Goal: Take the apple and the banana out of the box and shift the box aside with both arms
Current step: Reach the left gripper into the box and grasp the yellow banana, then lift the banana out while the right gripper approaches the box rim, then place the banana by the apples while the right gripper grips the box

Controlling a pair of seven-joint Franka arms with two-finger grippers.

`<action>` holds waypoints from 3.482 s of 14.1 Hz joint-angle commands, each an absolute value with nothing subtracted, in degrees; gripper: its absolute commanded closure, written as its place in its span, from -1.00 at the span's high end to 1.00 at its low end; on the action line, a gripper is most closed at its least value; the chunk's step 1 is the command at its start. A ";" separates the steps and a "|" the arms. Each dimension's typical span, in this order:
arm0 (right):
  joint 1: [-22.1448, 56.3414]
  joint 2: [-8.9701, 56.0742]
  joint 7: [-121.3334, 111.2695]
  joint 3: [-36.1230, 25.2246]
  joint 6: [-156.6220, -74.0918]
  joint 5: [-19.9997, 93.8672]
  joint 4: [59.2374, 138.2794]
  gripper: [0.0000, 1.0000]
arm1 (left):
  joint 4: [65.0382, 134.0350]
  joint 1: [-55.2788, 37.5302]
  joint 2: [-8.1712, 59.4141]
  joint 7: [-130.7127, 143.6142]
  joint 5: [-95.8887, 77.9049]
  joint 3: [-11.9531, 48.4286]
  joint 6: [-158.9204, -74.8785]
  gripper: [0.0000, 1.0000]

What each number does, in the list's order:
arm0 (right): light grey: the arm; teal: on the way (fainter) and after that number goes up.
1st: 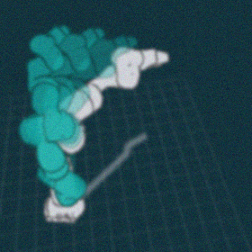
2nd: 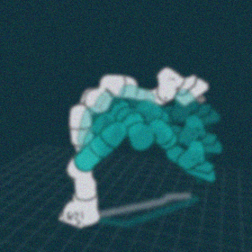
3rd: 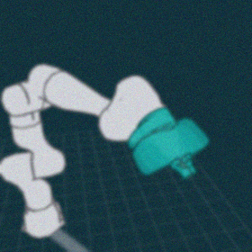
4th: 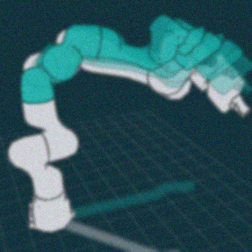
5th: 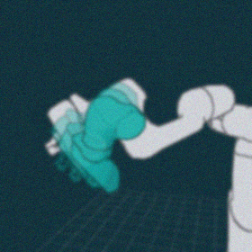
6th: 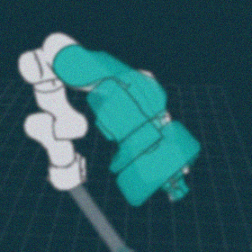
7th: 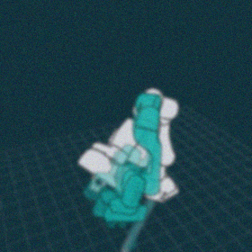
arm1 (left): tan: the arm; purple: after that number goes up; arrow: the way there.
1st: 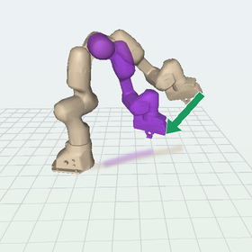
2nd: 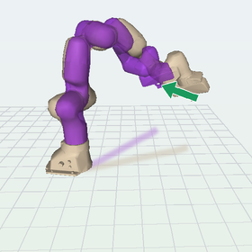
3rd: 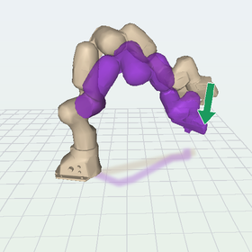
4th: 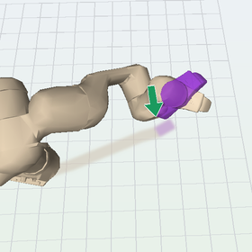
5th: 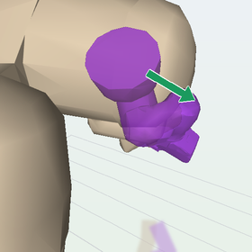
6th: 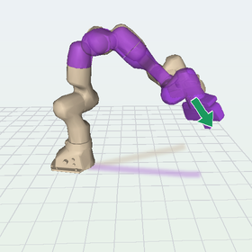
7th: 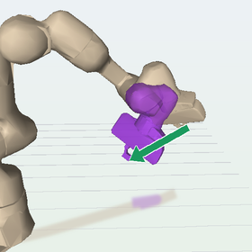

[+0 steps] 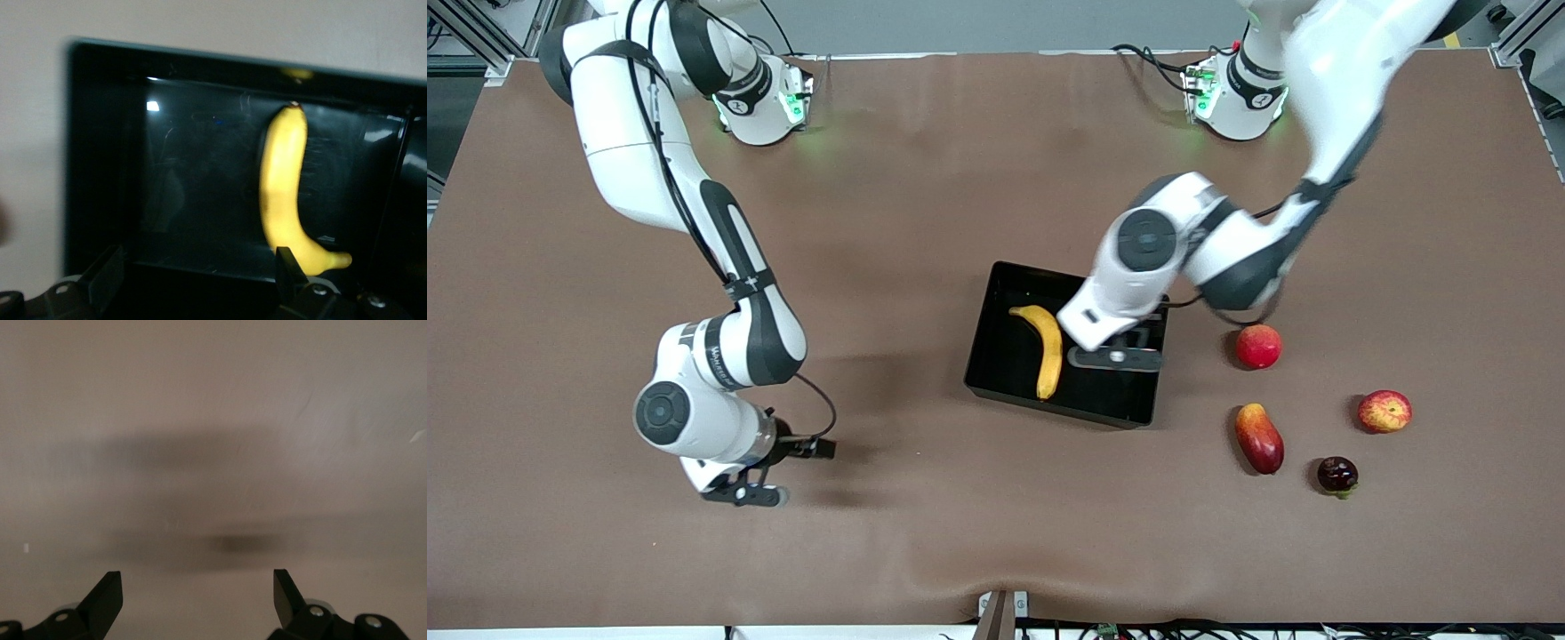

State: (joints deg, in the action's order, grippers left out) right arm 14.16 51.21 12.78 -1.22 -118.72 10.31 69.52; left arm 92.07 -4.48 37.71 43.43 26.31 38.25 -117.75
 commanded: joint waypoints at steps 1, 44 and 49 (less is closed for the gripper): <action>13.45 49.31 12.13 -0.70 -110.34 11.16 69.87 1.00 | 88.42 -10.01 42.79 45.60 28.04 34.47 -121.70 1.00; 41.22 51.07 43.95 -1.41 -120.85 5.27 70.75 -1.00 | 110.91 30.14 30.04 -0.18 24.96 27.77 -134.37 -1.00; 40.08 49.05 43.51 -1.49 -120.15 5.62 70.49 -1.00 | 111.18 30.32 33.40 0.87 25.05 27.69 -136.58 0.83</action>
